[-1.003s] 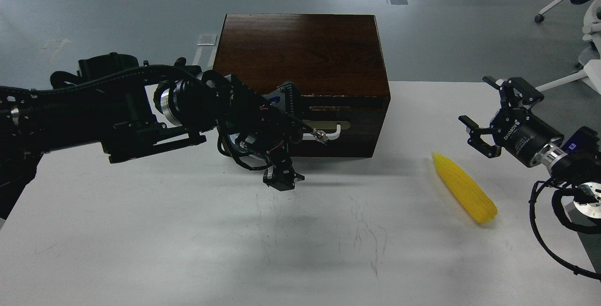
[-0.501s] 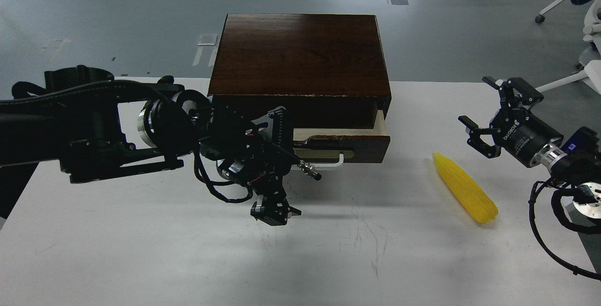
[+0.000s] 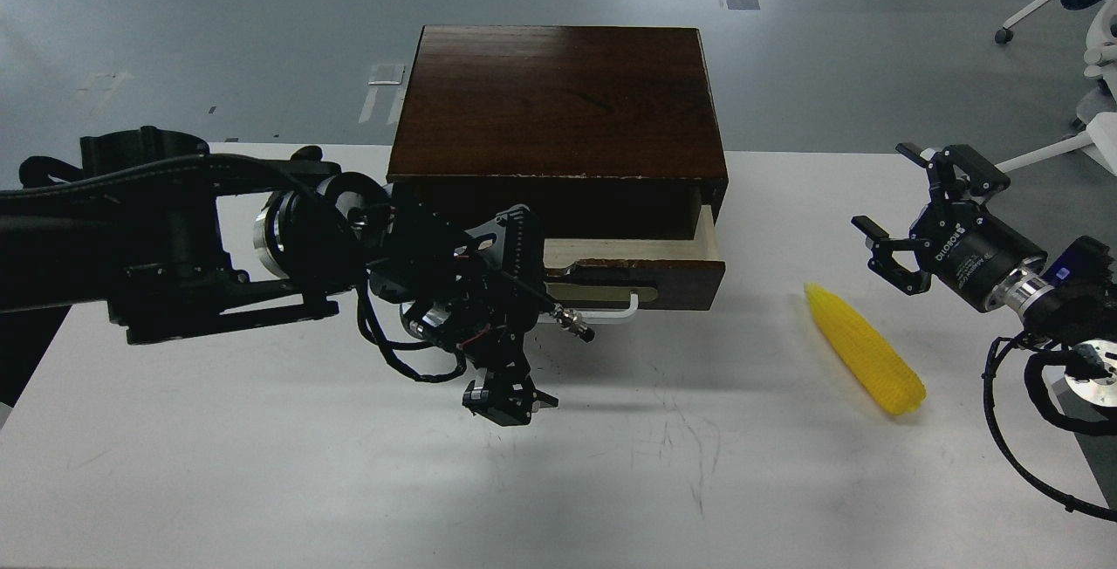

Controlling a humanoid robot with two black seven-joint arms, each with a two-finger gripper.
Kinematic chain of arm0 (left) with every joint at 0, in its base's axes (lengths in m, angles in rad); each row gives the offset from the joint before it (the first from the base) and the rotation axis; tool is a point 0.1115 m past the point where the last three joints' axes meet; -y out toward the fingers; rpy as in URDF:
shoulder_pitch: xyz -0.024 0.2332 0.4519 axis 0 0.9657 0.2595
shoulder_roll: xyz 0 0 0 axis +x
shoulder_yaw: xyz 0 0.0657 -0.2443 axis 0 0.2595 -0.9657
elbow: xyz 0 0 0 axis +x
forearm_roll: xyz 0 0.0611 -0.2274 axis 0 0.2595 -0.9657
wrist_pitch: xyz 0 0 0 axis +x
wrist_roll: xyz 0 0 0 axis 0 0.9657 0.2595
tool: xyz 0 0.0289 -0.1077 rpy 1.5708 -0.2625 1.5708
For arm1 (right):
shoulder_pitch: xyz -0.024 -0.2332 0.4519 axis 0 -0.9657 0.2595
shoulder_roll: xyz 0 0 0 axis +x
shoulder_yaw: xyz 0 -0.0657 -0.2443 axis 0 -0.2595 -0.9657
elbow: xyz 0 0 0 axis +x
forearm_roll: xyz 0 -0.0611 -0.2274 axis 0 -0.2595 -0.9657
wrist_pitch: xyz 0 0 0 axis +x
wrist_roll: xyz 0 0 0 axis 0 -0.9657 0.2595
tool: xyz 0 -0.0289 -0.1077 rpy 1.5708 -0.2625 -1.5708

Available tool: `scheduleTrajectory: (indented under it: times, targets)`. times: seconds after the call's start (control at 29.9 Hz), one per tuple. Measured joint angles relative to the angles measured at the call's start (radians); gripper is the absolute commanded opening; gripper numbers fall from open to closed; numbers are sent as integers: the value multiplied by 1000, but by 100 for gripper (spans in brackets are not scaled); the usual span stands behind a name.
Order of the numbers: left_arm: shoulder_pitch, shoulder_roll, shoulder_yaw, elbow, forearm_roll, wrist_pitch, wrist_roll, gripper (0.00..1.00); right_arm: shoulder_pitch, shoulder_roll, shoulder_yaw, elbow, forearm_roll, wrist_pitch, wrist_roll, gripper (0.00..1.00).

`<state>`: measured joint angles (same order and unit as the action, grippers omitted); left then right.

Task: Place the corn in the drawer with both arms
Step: 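Pull the drawer handle toward the robot with the left gripper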

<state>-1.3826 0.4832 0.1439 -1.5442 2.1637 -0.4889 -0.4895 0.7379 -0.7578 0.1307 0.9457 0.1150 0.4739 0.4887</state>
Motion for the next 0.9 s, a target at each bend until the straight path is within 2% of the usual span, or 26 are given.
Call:
scheduleTrajectory:
  times: [0.43,0.9]
  targets:
    - [-20,-6,33,4,5,1,1,98,0,1,1,-1,0,0,0,99]
    - [-73,-70,55,5,18,-1,1,98,-3,0,-4,1,0,0,0,99]
